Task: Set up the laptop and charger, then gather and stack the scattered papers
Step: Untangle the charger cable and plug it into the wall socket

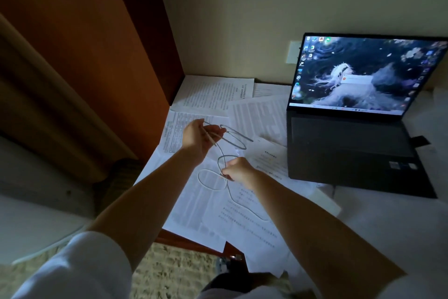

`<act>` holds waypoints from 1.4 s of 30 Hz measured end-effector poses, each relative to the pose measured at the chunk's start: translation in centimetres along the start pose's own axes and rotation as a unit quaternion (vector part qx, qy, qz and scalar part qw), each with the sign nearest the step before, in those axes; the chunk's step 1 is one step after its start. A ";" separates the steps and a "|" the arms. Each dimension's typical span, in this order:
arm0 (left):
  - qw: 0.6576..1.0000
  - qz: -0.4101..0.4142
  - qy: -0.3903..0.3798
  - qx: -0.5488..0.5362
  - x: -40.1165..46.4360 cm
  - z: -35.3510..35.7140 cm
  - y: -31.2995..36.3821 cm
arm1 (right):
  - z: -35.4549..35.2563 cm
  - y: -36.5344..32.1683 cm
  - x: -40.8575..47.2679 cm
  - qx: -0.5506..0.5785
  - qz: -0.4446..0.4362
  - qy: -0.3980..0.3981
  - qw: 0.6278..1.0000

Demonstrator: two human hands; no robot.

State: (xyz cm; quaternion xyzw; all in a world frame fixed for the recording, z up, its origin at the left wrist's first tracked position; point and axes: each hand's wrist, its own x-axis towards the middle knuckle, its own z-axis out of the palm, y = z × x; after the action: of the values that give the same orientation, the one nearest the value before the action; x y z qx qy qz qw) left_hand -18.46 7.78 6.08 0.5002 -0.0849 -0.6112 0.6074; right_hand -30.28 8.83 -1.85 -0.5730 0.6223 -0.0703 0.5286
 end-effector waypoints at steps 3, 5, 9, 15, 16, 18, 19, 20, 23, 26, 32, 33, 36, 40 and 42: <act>0.994 0.000 0.062 0.085 1.1 -1.6 0.3 | -0.5 -0.1 0.3 0.018 0.037 0.003 0.999; 0.971 -0.003 0.115 0.211 2.4 -3.1 0.4 | -1.7 0.2 0.5 0.014 0.052 0.032 0.998; 0.787 0.010 0.175 0.592 3.4 -5.9 -0.6 | -4.9 1.7 -0.1 0.021 0.047 0.138 0.989; 0.702 0.094 0.157 0.688 3.2 -5.3 -2.7 | -7.5 2.7 -1.6 -0.056 0.024 0.149 0.987; 0.732 0.105 0.145 0.658 3.2 -4.5 -3.1 | -7.6 2.6 -1.9 -0.067 0.016 0.146 0.987; 0.772 0.140 0.112 0.610 2.4 -2.6 -4.0 | -7.6 2.9 -2.1 -0.064 0.005 0.144 0.988; 0.782 0.165 0.098 0.592 1.8 -1.6 -4.4 | -7.5 3.0 -2.2 -0.051 0.003 0.149 0.988; 0.790 0.198 0.090 0.573 1.3 -0.8 -4.5 | -7.4 3.2 -2.1 -0.031 0.001 0.161 0.987; 0.779 0.321 0.033 0.537 0.1 1.4 -5.1 | -7.7 3.4 -2.3 0.027 0.000 0.166 0.986; 0.760 0.213 -0.126 0.601 -1.3 3.4 -5.7 | -8.3 3.0 -3.0 0.008 -0.046 0.147 0.988; 0.715 0.171 -0.095 0.672 -0.9 3.3 -6.5 | -9.4 2.4 -4.3 0.070 -0.045 0.087 0.993; 0.743 0.159 -0.109 0.641 -0.7 3.2 -6.5 | -9.8 2.3 -4.6 0.080 -0.036 0.072 0.994; 0.792 0.136 -0.156 0.575 -1.1 3.6 -6.6 | -10.4 2.3 -5.3 0.100 -0.016 0.052 0.994; 0.728 0.198 -0.122 0.645 -0.5 4.0 -6.6 | -10.5 2.8 -5.5 -0.035 -0.045 0.047 0.997; 0.704 0.217 -0.051 0.675 0.5 3.4 -5.5 | -11.1 3.5 -5.7 -0.037 -0.046 0.022 0.998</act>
State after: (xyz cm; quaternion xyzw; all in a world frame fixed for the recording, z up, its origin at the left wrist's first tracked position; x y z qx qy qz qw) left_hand -24.35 7.05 3.56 0.7121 -0.6116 -0.2669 0.2180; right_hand -41.92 8.73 3.73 -0.6188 0.6090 -0.0844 0.4890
